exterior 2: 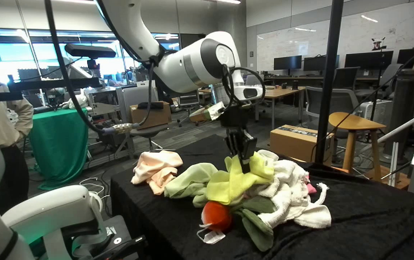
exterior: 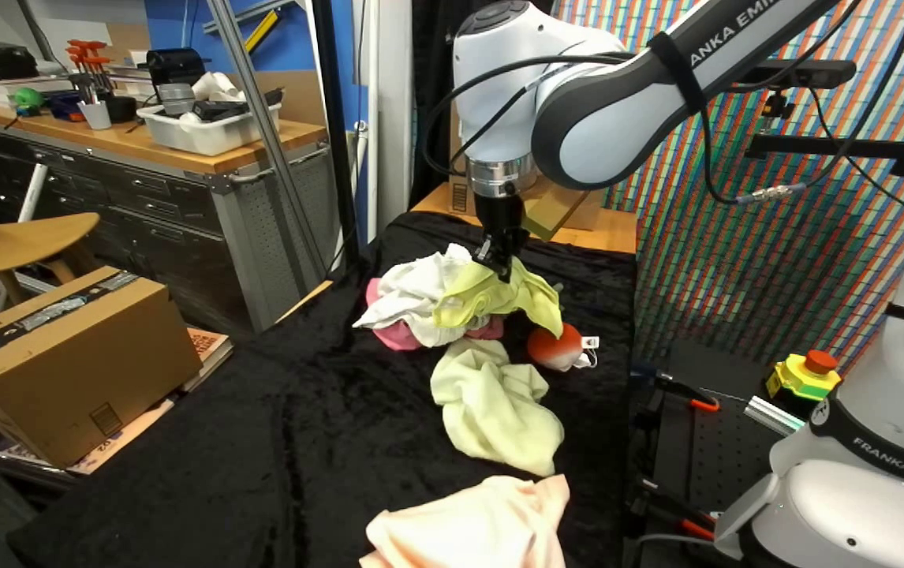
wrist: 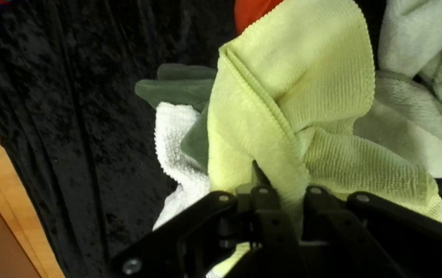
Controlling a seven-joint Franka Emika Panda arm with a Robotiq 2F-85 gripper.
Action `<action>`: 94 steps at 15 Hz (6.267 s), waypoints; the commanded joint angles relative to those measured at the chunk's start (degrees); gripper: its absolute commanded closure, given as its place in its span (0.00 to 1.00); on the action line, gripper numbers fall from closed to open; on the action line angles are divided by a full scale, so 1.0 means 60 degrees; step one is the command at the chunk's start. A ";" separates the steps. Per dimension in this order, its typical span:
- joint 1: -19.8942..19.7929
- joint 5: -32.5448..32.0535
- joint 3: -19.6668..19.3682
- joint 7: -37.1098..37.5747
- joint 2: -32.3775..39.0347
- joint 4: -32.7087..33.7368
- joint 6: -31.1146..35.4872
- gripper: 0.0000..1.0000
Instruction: Gather all the items on the table in one place
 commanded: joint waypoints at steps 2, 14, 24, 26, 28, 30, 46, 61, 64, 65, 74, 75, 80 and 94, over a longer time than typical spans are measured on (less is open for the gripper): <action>-0.0405 0.0166 -0.0055 0.0693 0.0520 -0.0023 -0.0129 0.93; -0.0321 0.0229 -0.0168 0.0537 0.1337 0.0376 0.0138 0.52; 0.0169 0.0080 0.0432 0.0572 0.0443 0.0710 -0.0310 0.00; 0.0305 0.0080 0.0632 0.0676 0.0321 0.0740 -0.0336 0.00; 0.0428 0.0246 0.0844 0.0670 0.0344 0.0746 -0.0228 0.00; 0.0562 0.0552 0.1041 0.0630 0.0382 0.0702 -0.0119 0.00; 0.1446 0.3441 0.1820 0.0798 0.1226 0.0214 0.1129 0.00; 0.1488 0.3336 0.1285 0.1152 0.1879 -0.0359 0.1976 0.00; 0.1504 0.3085 0.1137 0.1355 0.1926 -0.0474 0.2325 0.00; 0.1503 0.3018 0.1098 0.1437 0.1917 -0.0527 0.2421 0.00; 0.1573 0.2593 0.0991 0.2111 0.1751 -0.1015 0.3053 0.61; 0.1563 0.2553 0.0988 0.2152 0.1684 -0.1037 0.3038 0.66; 0.1589 0.2033 0.0940 0.2553 0.1406 -0.1092 0.2982 0.86; 0.0652 -0.1836 0.0726 0.5616 -0.0308 -0.0998 0.2935 0.93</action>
